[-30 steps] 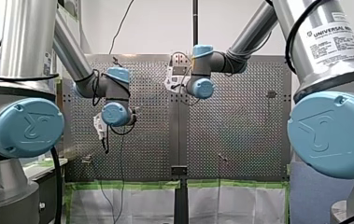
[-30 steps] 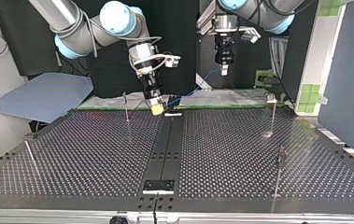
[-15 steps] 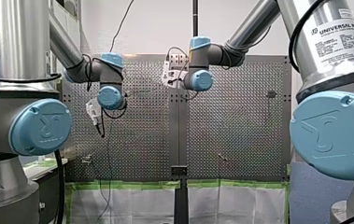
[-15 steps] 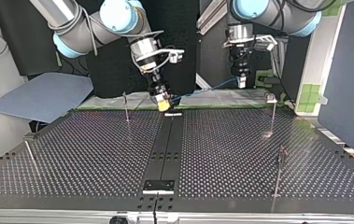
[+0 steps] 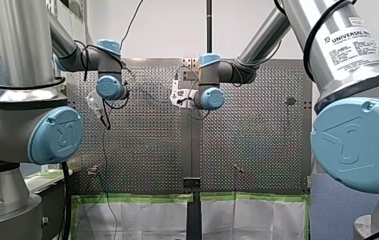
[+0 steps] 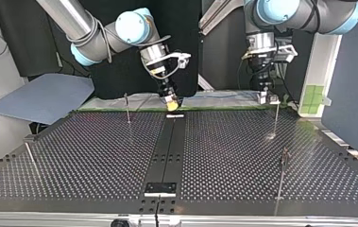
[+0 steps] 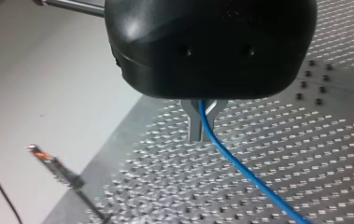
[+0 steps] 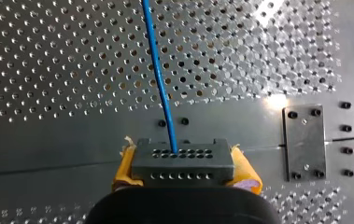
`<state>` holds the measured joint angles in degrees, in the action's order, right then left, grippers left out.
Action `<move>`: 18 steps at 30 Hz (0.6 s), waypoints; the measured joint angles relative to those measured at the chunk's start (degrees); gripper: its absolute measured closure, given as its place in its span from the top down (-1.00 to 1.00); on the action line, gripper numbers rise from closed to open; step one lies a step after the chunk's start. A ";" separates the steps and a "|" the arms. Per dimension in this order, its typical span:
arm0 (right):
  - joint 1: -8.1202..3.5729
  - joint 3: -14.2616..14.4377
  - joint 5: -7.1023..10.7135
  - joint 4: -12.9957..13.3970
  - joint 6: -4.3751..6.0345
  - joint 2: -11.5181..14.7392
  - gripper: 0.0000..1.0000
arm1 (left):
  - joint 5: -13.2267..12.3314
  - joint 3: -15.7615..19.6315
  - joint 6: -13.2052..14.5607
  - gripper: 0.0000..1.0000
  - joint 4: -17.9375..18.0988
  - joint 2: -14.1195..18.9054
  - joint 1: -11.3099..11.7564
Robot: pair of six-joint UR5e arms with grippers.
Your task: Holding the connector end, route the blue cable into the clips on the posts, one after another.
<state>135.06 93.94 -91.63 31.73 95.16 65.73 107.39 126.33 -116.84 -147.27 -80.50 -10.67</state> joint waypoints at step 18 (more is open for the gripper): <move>1.11 -8.64 0.06 -3.86 0.10 -0.55 -1.00 | -7.08 -5.11 -4.24 -0.98 -1.04 0.32 8.90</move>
<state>136.17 85.30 -91.56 27.87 95.26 65.18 100.30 121.22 -121.08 -148.31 -80.18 -1.78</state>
